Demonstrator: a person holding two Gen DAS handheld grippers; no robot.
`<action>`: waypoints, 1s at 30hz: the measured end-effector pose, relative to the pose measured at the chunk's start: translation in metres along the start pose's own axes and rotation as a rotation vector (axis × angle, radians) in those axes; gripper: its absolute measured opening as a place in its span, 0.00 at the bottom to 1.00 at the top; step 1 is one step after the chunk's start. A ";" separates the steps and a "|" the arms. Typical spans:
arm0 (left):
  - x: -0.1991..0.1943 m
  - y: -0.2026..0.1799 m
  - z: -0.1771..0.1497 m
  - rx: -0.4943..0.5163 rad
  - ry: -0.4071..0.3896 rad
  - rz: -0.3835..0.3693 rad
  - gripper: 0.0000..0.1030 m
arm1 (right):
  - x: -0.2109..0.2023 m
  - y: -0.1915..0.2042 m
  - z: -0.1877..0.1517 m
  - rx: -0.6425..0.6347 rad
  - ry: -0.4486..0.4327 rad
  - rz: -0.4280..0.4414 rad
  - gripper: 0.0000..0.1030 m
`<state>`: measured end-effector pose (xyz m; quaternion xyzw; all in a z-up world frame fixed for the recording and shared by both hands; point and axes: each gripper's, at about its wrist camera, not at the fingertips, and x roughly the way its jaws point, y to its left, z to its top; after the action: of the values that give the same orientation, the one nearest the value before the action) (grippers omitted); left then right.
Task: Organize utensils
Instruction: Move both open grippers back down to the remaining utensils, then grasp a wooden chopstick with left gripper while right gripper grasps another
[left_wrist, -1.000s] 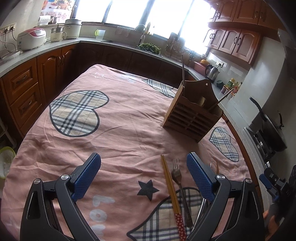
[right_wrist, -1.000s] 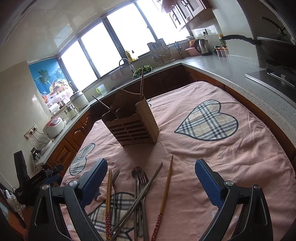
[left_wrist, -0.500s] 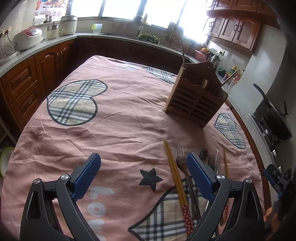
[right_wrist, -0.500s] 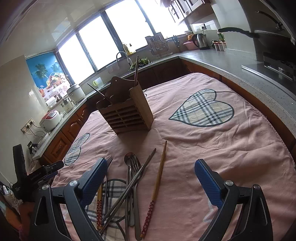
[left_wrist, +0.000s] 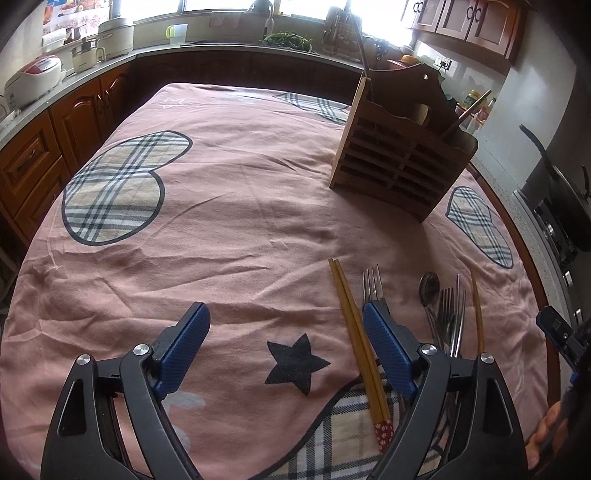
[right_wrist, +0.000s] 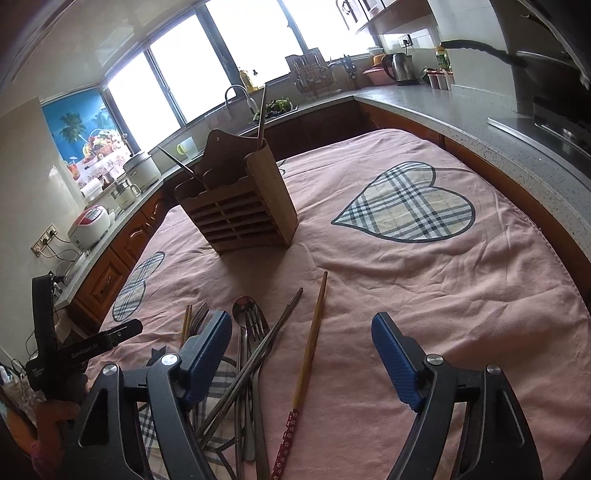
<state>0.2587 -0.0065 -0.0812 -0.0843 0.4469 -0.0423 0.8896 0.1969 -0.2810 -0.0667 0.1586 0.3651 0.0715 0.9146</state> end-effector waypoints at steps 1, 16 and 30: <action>0.005 -0.002 0.001 0.004 0.012 0.003 0.83 | 0.004 0.000 0.000 -0.002 0.008 -0.003 0.69; 0.056 -0.021 0.014 0.056 0.103 0.048 0.69 | 0.046 -0.007 0.009 0.000 0.098 -0.027 0.48; 0.060 -0.020 0.019 0.100 0.100 0.061 0.57 | 0.084 -0.001 0.012 -0.034 0.166 -0.054 0.26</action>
<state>0.3097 -0.0327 -0.1141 -0.0240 0.4903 -0.0415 0.8703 0.2657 -0.2642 -0.1128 0.1267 0.4425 0.0660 0.8853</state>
